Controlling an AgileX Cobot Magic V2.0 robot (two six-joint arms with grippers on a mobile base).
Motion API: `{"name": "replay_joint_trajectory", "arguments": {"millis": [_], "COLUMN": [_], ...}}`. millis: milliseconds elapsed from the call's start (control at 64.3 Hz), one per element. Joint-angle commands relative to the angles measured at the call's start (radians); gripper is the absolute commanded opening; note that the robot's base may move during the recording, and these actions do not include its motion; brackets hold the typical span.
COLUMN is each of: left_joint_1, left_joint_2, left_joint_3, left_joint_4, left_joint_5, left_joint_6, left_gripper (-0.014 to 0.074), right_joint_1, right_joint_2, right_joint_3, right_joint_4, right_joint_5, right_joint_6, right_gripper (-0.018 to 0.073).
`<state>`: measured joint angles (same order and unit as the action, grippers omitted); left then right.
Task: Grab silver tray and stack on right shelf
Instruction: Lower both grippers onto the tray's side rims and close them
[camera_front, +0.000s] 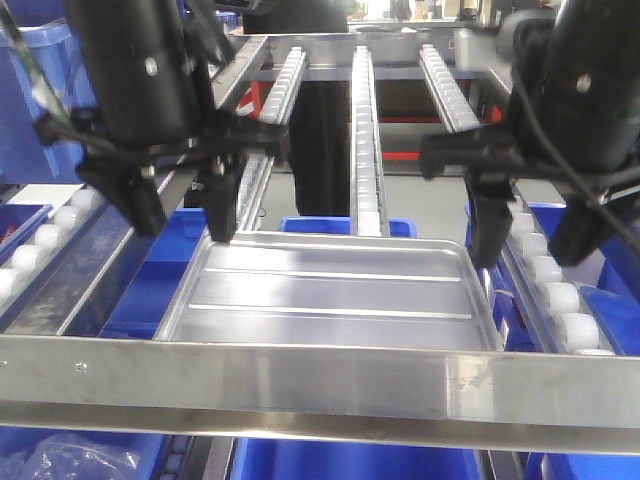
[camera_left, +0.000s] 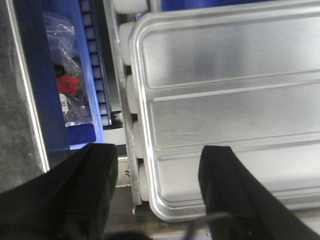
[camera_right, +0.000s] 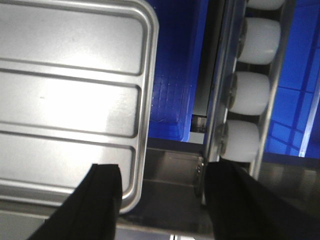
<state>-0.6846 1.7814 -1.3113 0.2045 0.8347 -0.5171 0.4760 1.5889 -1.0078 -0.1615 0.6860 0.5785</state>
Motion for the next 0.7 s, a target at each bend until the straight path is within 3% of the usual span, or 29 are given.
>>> {"name": "replay_joint_trajectory", "arguments": {"millis": [0, 684], "left_joint_1": [0.003, 0.028], "left_joint_2": [-0.03, 0.105], "left_joint_3": [-0.034, -0.034], "left_joint_4": [0.019, 0.002], "left_joint_5": [-0.042, -0.086], "left_joint_6": [-0.014, -0.031], "left_gripper": [0.0287, 0.0287], "right_joint_1": [-0.008, -0.008], "right_joint_2": [-0.015, 0.133], "right_joint_3": [-0.032, -0.032], "right_joint_4": [-0.015, -0.015], "right_joint_5": [-0.064, -0.143], "right_joint_6": [-0.001, -0.026], "right_gripper": [0.0473, 0.0467]}}
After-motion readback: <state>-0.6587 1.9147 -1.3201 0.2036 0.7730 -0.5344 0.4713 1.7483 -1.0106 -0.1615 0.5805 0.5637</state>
